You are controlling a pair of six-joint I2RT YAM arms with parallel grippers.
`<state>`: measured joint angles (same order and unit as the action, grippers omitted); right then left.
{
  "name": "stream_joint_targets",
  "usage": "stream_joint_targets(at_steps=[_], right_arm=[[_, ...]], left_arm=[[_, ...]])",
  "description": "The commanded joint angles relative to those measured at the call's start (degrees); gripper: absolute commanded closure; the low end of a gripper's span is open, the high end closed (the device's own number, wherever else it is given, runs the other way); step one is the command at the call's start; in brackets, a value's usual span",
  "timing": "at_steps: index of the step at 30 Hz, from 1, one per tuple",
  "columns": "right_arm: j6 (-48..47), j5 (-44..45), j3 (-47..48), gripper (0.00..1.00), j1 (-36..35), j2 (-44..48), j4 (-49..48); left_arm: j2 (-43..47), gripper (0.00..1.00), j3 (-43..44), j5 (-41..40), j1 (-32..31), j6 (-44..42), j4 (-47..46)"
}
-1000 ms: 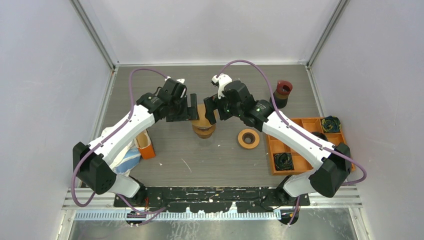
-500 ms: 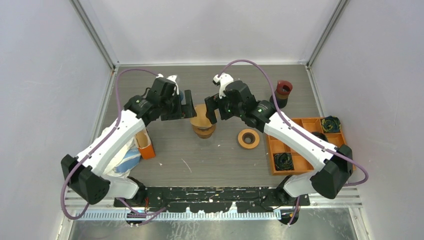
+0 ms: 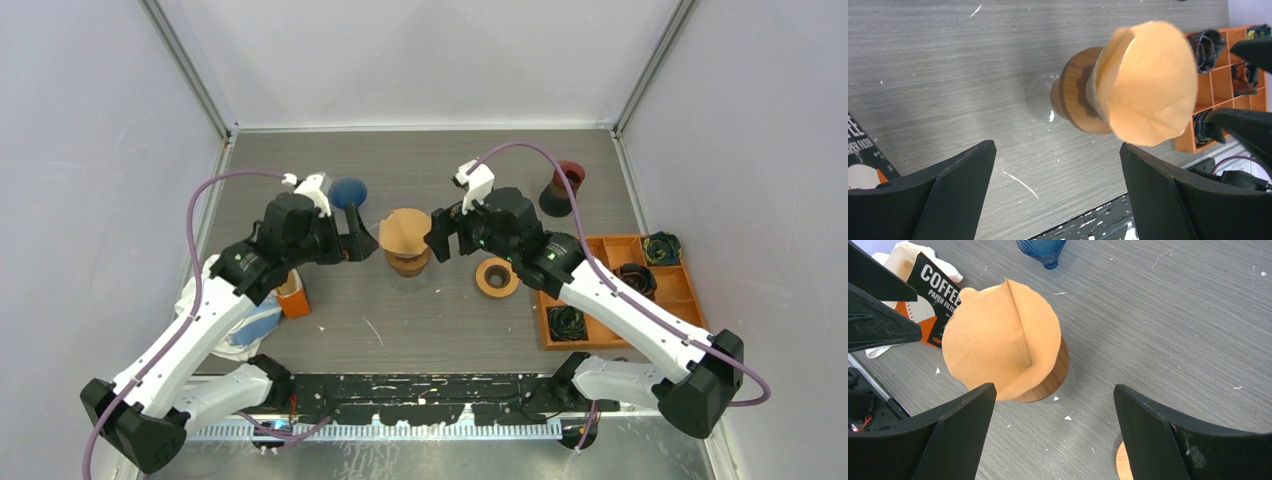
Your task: Place the coffee filter in the dripper
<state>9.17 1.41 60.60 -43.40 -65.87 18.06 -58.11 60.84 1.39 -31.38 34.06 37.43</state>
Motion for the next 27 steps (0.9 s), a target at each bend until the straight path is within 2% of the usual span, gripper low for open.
stream_joint_targets(at_steps=[1,8,16,23,27], right_arm=[[-0.71,0.31,-3.98,0.06,-0.06,4.39,-9.19],[-1.35,2.06,-11.25,0.08,-0.02,10.06,-15.24],[-1.35,4.65,-16.74,0.09,-0.07,15.48,-20.55],[-1.60,8.05,-18.10,0.09,-0.07,17.61,-21.03],[-1.94,9.11,-19.20,0.09,-0.08,19.25,-21.98]], left_arm=[[4.63,0.02,-6.64,1.34,0.22,-0.22,-9.37],[8.43,0.02,-16.69,5.06,-0.18,1.78,-18.67],[6.32,0.04,-24.87,2.69,-4.01,2.76,-30.21],[1.57,0.12,-29.35,0.34,-6.34,4.16,-40.58],[-1.19,0.20,-32.13,-1.86,-8.81,4.54,-48.10]])
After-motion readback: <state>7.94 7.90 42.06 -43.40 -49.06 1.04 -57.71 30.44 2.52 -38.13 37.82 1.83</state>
